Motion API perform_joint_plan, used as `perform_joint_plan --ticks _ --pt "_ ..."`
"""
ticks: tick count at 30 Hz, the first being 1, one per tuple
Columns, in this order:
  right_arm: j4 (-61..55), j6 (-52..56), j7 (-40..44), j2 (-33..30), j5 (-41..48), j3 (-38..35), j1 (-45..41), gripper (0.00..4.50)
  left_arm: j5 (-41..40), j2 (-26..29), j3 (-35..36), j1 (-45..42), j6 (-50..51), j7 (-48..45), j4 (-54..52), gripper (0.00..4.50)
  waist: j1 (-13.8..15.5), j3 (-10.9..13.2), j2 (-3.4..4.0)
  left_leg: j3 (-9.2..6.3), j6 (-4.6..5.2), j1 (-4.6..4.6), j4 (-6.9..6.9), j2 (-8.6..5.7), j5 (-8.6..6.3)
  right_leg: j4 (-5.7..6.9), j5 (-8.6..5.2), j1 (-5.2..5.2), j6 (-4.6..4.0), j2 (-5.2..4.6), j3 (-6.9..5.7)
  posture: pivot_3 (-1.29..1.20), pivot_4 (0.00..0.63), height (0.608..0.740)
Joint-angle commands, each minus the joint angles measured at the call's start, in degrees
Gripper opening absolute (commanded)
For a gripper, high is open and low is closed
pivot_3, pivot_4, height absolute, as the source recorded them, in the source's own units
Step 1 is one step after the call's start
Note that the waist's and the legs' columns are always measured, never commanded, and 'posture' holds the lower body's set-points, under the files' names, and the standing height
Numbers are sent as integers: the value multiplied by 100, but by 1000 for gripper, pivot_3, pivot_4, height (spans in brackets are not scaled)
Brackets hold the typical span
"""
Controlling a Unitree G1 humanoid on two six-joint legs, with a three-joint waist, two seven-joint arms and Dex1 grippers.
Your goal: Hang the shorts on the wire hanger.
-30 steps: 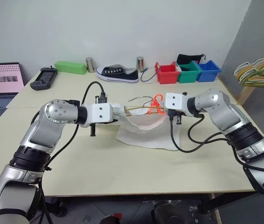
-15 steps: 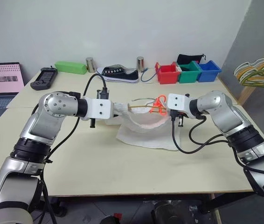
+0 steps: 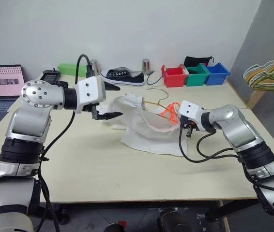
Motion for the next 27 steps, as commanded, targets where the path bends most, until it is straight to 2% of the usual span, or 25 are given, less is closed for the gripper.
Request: perform_joint_plan --ticks 1,6,10,14,21,23,27 --pt "-516 565 -289 113 251 -497 213 0 -477 27 390 -93 634 119 -398 4474 -8 0 0 0 0 0 0 1 0 0 0 1 0 1 0 -216 0 740" --pt "-1129 2338 -1346 746 532 -1605 724 0 -918 -516 443 88 1381 701 -1046 4474 0 -4 -1 -6 0 0 1 1 0 -1 0 5 0 0 0 -241 0 740" --pt "-1798 3736 -2193 1183 497 -2654 1315 0 -1179 -1290 282 115 1932 1315 -1552 4474 58 -15 -2 -14 -1 -1 12 1 0 -1 1 19 2 -1 -1 -287 0 740" --pt "-2406 4731 -2963 1643 309 -3704 1811 0 -1208 -2122 -38 -22 2038 1740 -1588 4474 23 -38 12 4 -1 -1 16 -11 0 -7 1 26 3 -1 11 -351 0 740" --pt "-3056 5428 -4229 2418 -128 -5112 1758 0 -1151 -3066 -455 -392 1769 1845 -1161 4474 -372 -103 81 28 -1 0 16 -16 0 -9 -8 17 35 6 39 -435 0 740" --pt "-3192 5433 -4481 2553 -206 -5312 1713 0 -1140 -3185 -521 -436 1702 1815 -1092 4474 -529 -133 113 32 -1 1 16 -16 0 -11 -10 18 38 6 43 -444 0 740" --pt "-3539 5618 -5225 2793 -634 -5579 1581 0 -1101 -3538 -698 -694 1456 1726 -781 4474 -834 -141 125 40 0 16 13 -15 0 -11 -11 23 40 9 55 -469 0 740"
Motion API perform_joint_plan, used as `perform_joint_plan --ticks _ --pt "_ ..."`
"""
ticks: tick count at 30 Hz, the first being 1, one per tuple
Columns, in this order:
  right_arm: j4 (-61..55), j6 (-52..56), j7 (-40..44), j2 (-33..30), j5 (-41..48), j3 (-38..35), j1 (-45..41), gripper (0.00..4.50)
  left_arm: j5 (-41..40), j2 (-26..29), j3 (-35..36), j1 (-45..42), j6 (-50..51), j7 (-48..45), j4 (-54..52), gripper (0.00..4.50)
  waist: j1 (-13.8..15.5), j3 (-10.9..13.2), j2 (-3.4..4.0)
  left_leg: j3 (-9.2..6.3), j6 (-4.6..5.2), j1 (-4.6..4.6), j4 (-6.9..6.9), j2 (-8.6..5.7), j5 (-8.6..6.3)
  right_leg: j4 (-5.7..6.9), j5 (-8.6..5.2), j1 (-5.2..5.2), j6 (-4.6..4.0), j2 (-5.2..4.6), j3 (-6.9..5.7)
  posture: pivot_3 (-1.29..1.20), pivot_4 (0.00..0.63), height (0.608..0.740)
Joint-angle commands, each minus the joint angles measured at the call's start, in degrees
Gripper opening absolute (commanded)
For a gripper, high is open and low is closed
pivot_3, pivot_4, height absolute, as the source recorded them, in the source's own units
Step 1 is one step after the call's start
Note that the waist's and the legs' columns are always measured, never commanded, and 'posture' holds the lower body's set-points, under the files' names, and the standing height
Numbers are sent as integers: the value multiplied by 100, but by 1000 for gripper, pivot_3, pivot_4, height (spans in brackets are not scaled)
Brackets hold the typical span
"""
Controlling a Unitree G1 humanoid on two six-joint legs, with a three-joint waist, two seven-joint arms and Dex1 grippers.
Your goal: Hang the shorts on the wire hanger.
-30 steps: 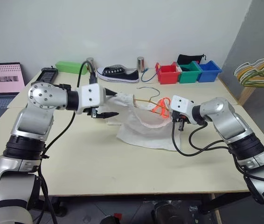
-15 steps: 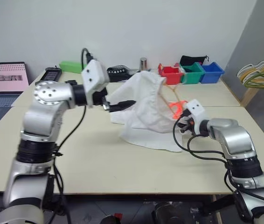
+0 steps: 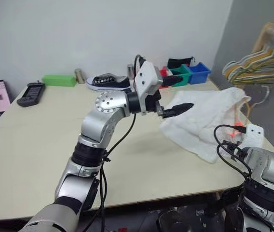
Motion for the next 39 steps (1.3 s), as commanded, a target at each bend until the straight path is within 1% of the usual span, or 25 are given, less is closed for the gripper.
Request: perform_joint_plan --ticks 1,3,5,7,10,12,13,14,16,17,18,23,27,32,34,35,37,39 --pt "-548 28 -703 12 -432 -44 -191 0 33 -348 -124 -473 -389 -62 319 4474 -113 0 0 -1 0 2 -1 0 0 0 0 1 0 0 -1 -469 0 740" --pt "-578 -88 -832 -100 -477 108 -140 0 66 -475 -138 -612 -510 -71 481 4474 -209 0 -1 0 0 2 -2 -3 0 -3 1 3 3 -1 0 -474 0 740" --pt "-345 -530 -1004 -548 -599 278 -279 0 123 -709 -87 -962 -702 51 858 4474 -337 1 -2 3 0 6 -3 -4 0 -12 4 7 10 -3 4 -476 0 740" --pt "-130 -841 -1153 -861 -656 342 -436 0 191 -898 -57 -1230 -896 154 1179 4474 -472 4 -7 14 0 16 -11 -9 0 -23 5 16 13 -10 9 -477 0 740" --pt "268 -1220 -1321 -1150 -620 324 -773 0 314 -1142 -62 -1539 -1237 223 1666 4474 -636 8 -14 21 1 25 -22 -22 -1 -46 8 26 19 -25 14 -477 0 740" --pt "531 -1330 -1441 -1162 -584 184 -1042 0 392 -1252 -48 -1687 -1431 242 1962 4474 -764 14 -24 18 2 74 -43 -16 -1 -89 5 63 13 -22 5 -477 0 740" --pt "667 -1410 -1469 -1197 -559 143 -1150 0 429 -1300 -39 -1744 -1509 270 2080 4474 -830 21 -37 15 2 96 -53 -11 -2 -115 2 97 7 -21 -3 -456 0 740" --pt "788 -1486 -1501 -1217 -534 92 -1249 0 462 -1336 -31 -1788 -1577 294 2177 4474 -868 22 -38 15 0 122 -68 -8 -3 -140 -13 108 -18 -21 -4 -456 0 740" --pt "1066 -1607 -1583 -1270 -491 -60 -1450 0 511 -1397 -17 -1846 -1690 340 2328 4474 -938 20 -35 18 2 163 -113 -11 -3 -205 -12 161 -17 -27 -1 -449 0 740" --pt "1217 -1663 -1623 -1286 -462 -158 -1552 0 532 -1426 -7 -1866 -1740 363 2394 4474 -952 17 -31 22 2 168 -117 -13 -2 -209 -9 171 -13 -32 3 -449 0 740" --pt "1380 -1719 -1663 -1310 -428 -254 -1655 0 547 -1455 2 -1876 -1774 391 2441 4474 -955 12 -22 30 3 168 -117 -18 -2 -209 6 194 15 -38 8 -445 0 740" --pt "1959 -1612 -1723 -1330 -167 -690 -2071 0 566 -1524 2 -1853 -1801 473 2456 4474 -905 12 -21 36 6 163 -130 -23 -4 -206 -7 192 34 -43 9 -436 0 740" --pt "2465 -1679 -1757 -1498 2 -1033 -2166 0 573 -1513 -14 -1801 -1741 487 2351 4474 -768 13 -24 36 9 163 -133 -27 -6 -205 -11 193 39 -46 8 -425 0 740" --pt "3002 -1875 -1908 -1622 202 -1354 -2190 0 592 -1494 -42 -1685 -1674 556 2219 4474 -698 15 -27 35 8 163 -131 -50 -6 -205 -13 195 43 -68 9 -415 0 740" --pt "3092 -1967 -1954 -1579 278 -1397 -2103 621 612 -1504 -87 -1565 -1633 584 2105 4500 -680 15 -28 33 9 163 -131 -75 -6 -209 -17 197 52 -92 10 -413 0 740" --pt "3091 -1990 -1982 -1556 310 -1395 -2070 738 618 -1505 -95 -1529 -1613 592 2061 4500 -665 16 -28 33 9 163 -131 -79 -6 -209 -19 199 55 -96 10 -413 0 740" --pt "3055 -2012 -2029 -1550 341 -1333 -2011 1336 619 -1495 -81 -1500 -1571 603 1999 4500 -637 16 -29 32 9 163 -131 -80 -6 -209 -20 200 56 -97 9 -411 0 740" --pt "2960 -2031 -2080 -1562 330 -1208 -1936 1785 616 -1473 -49 -1504 -1545 610 1974 4500 -611 16 -29 30 9 161 -131 -83 -6 -209 -20 200 57 -99 8 -409 0 740"
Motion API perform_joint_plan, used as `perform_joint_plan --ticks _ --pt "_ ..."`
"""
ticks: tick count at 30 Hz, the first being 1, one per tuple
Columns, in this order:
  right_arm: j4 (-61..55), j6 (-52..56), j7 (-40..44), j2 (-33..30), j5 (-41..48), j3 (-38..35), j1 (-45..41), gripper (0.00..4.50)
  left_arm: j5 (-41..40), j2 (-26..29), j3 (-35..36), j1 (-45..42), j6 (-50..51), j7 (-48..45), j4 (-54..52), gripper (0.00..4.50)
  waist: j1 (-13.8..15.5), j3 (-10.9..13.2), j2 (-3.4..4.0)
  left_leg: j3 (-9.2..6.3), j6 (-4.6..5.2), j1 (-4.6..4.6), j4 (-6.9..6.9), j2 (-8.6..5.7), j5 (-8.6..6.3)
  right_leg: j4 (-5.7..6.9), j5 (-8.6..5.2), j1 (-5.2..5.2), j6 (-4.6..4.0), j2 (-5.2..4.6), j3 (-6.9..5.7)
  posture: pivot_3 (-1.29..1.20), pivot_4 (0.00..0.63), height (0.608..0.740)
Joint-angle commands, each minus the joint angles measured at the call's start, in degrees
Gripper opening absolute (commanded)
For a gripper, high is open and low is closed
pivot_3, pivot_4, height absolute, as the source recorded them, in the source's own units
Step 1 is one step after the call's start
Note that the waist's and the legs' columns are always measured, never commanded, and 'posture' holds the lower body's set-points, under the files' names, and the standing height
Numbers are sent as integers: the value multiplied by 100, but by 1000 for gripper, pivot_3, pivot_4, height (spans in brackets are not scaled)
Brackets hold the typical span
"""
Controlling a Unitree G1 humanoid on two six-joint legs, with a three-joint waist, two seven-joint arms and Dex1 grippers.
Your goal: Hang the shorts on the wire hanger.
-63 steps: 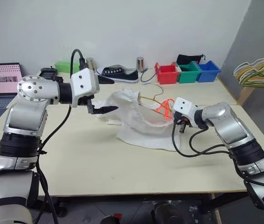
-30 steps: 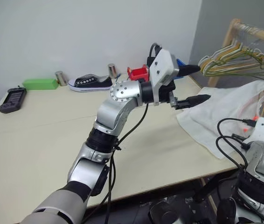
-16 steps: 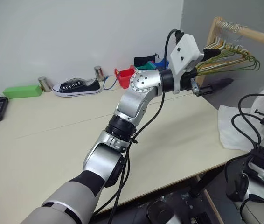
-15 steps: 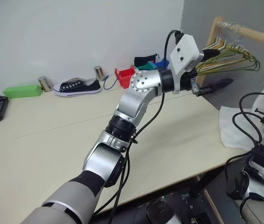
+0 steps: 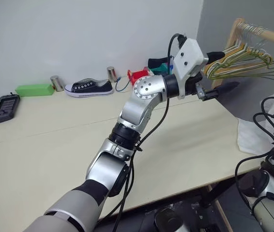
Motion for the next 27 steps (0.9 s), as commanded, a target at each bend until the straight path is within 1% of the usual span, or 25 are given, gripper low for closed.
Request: perform_joint_plan --ticks 1,2,3,4,6,12,13,17,20,24,27 --pt "-297 -185 -101 -90 -2 348 125 2068 5 38 75 -83 22 67 -288 4500 22 0 0 0 0 0 0 -1 0 0 -1 0 2 -1 0 -409 0 740" --pt "-451 -243 -90 -161 -86 617 221 2232 6 59 90 -89 24 72 -286 4500 33 0 0 0 0 0 0 -1 0 0 -2 0 4 -1 0 -409 0 740" --pt "-606 -300 -89 -224 -162 850 316 2553 8 75 97 -89 29 81 -293 4500 43 0 1 0 0 -1 0 -1 0 0 -3 0 5 -1 0 -406 0 740" --pt "-766 -342 -98 -287 -243 1073 413 2769 9 93 104 -85 34 88 -302 4500 55 0 1 1 0 -1 0 -2 0 -1 -4 -1 6 -2 1 -406 0 740" --pt "-1209 -273 -125 -315 -355 1399 599 3163 14 132 110 -59 65 101 -336 4500 87 0 0 1 0 -1 -1 -2 0 -1 -5 -3 8 -3 1 -402 0 740" --pt "-3135 583 -210 -80 -713 2477 998 4363 -32 468 161 292 301 52 -650 4500 123 0 1 -7 -1 1 -1 -1 -1 -1 -8 -10 7 -2 -1 -410 0 740" --pt "-3408 769 -236 -23 -766 2628 1023 4475 -40 550 181 374 364 62 -733 4500 122 -1 2 -11 -1 -1 -2 -2 -1 0 -8 -11 7 -3 -2 -408 0 740" --pt "-4294 1331 -262 57 -933 3324 974 4475 -72 894 251 777 645 124 -1142 4500 140 0 0 -23 -1 -3 -1 -3 -1 0 -7 -11 7 -3 -4 -407 2 740" --pt "-4621 1425 -196 41 -951 3825 874 4475 -133 1183 362 1174 975 221 -1593 4500 158 0 -1 -40 -2 -7 -2 -2 -1 0 -7 -11 7 -3 -7 -407 2 740" --pt "-4580 836 236 303 -612 4437 828 4475 -183 1518 653 1771 1503 586 -2164 4500 177 2 -8 -52 -2 -12 -2 -1 -1 0 -7 -11 8 -3 -10 -368 7 740" --pt "-4032 -30 751 848 -107 4741 955 4475 -173 1748 1105 2538 2056 1205 -2766 4500 168 -13 -20 -57 -1 -10 -1 -2 -1 4 -7 -8 9 -3 -11 -307 1 740"
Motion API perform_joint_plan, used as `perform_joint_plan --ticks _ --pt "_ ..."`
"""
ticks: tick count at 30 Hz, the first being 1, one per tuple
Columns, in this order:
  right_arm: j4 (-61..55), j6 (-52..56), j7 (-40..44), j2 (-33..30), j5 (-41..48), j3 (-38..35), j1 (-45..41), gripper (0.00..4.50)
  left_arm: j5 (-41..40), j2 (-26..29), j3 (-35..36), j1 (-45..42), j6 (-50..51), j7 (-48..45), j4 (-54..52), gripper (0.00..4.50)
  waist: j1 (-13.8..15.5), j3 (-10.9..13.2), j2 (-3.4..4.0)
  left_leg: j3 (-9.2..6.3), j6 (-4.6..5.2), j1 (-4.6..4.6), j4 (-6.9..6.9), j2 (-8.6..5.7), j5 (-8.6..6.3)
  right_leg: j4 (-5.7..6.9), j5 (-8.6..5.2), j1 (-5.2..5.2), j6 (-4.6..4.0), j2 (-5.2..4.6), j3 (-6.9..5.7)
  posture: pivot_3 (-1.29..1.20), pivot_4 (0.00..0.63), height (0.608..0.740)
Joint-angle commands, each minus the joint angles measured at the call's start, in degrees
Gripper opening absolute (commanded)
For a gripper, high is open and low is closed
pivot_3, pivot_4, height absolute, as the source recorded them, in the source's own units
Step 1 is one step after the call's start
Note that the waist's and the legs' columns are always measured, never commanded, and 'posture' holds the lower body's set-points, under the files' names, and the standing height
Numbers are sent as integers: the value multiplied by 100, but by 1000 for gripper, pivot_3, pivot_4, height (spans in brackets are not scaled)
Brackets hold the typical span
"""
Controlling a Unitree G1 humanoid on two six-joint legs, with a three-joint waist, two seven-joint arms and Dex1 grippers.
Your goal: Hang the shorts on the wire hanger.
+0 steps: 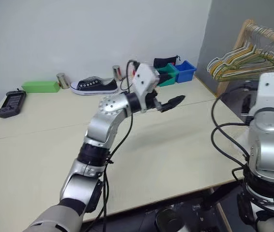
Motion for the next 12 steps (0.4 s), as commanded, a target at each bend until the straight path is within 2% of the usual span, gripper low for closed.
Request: perform_joint_plan --ticks 1,3,7,11,12 --pt "589 -1249 628 596 644 388 45 4475 -39 240 689 777 659 845 -913 4500 -7 -17 -19 -2 1 6 1 6 -1 4 0 3 0 6 1 -296 0 740" --pt "1058 -1779 694 893 772 360 145 4475 7 270 891 1220 913 1230 -1258 4500 93 -16 -33 -14 1 7 1 5 -1 10 1 5 1 10 -9 -270 0 740" --pt "1961 -2761 600 1241 829 284 455 4475 -3 43 1264 2187 1371 2042 -1973 4500 573 -35 -72 -27 2 0 5 0 -1 8 5 5 5 7 -10 -204 0 740" --pt "2465 -3235 594 1351 895 164 808 4475 94 -197 1438 2891 1484 2624 -2136 4500 1107 -40 -81 -43 1 -31 5 1 -1 1 5 -11 3 5 -11 -158 0 740" --pt "2556 -3287 573 1393 927 85 890 4475 143 -224 1448 3032 1503 2733 -2083 4500 1107 -40 -81 -51 0 -39 6 1 -1 1 5 -18 3 5 -10 -148 0 740"
